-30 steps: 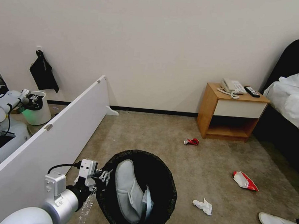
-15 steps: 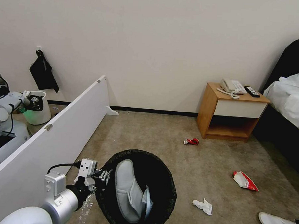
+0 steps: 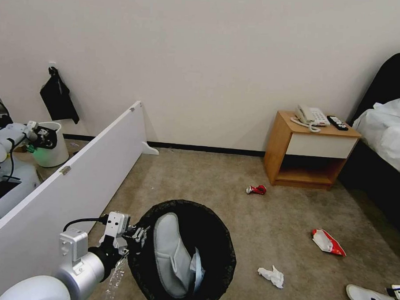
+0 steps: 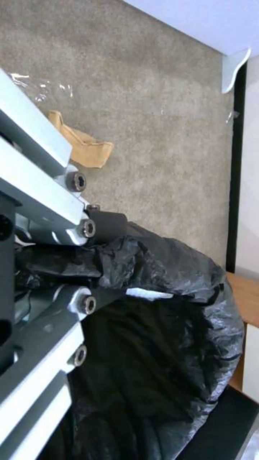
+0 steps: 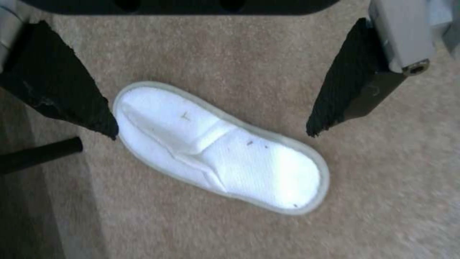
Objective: Pick up the trash bin, then pick up the garbage from the floor and place it into the trash bin.
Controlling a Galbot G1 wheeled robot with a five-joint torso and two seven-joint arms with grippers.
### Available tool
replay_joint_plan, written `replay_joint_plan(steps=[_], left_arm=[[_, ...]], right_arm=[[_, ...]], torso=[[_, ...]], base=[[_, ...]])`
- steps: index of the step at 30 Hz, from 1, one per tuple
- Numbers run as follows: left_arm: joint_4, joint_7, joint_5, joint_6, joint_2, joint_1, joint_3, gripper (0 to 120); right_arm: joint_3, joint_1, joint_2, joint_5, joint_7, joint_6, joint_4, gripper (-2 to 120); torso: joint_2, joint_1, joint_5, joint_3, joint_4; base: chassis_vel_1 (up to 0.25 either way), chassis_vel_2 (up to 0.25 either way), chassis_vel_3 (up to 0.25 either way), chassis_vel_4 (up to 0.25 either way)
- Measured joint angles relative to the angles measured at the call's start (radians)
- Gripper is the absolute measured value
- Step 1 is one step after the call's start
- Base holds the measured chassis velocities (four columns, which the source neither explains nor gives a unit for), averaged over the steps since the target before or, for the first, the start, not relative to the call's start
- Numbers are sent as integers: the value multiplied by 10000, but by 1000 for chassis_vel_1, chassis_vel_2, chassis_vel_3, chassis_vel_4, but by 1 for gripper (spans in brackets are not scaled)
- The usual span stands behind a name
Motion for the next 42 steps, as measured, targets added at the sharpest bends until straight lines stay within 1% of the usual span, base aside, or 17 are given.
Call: replay_joint_plan(steps=[8,18,24,27,29,35,36,38,42], left_arm=[[0,-6,17,5,-43,14,24,4],[1,-12,36,10,-44,70,16,4],[0,-12,36,12,-24,100,-1,4],[0,-12,43,15,-37,128,-5,4],[0,-12,51,16,-56,140,-5,4],[19,-13,54,16,-74,125,-6,4],[19,-13,54,16,-74,125,-6,4],[70,-17,57,16,-89,100,6,4],[112,-17,56,16,-92,83,13,4]], right_arm=[[-461,455,154,-413,-201,295,-541,100],[-1098,1247,266,-816,-215,402,-1129,100],[-1514,1863,325,-1154,-249,509,-1725,100],[-1824,2415,390,-1318,-272,586,-2130,100],[-2002,2750,431,-1406,-285,603,-2327,100],[-2311,3233,525,-1548,-308,649,-2673,100],[-2311,3233,525,-1548,-308,649,-2673,100],[-2551,3674,676,-1719,-344,726,-3037,100],[-2652,3886,770,-1800,-378,751,-3272,100]], torso=[[0,0,0,0,0],[0,0,0,0,0],[0,0,0,0,0],[-1,0,0,0,-1],[0,0,-1,0,4],[0,0,-1,0,-2],[0,0,-1,0,-2],[0,0,0,1,3],[0,0,0,1,1]], base=[[0,0,0,0],[0,0,0,0],[0,0,0,0],[0,0,0,0],[0,0,0,0],[0,0,0,0],[0,0,0,0],[0,0,0,0],[0,0,0,0]])
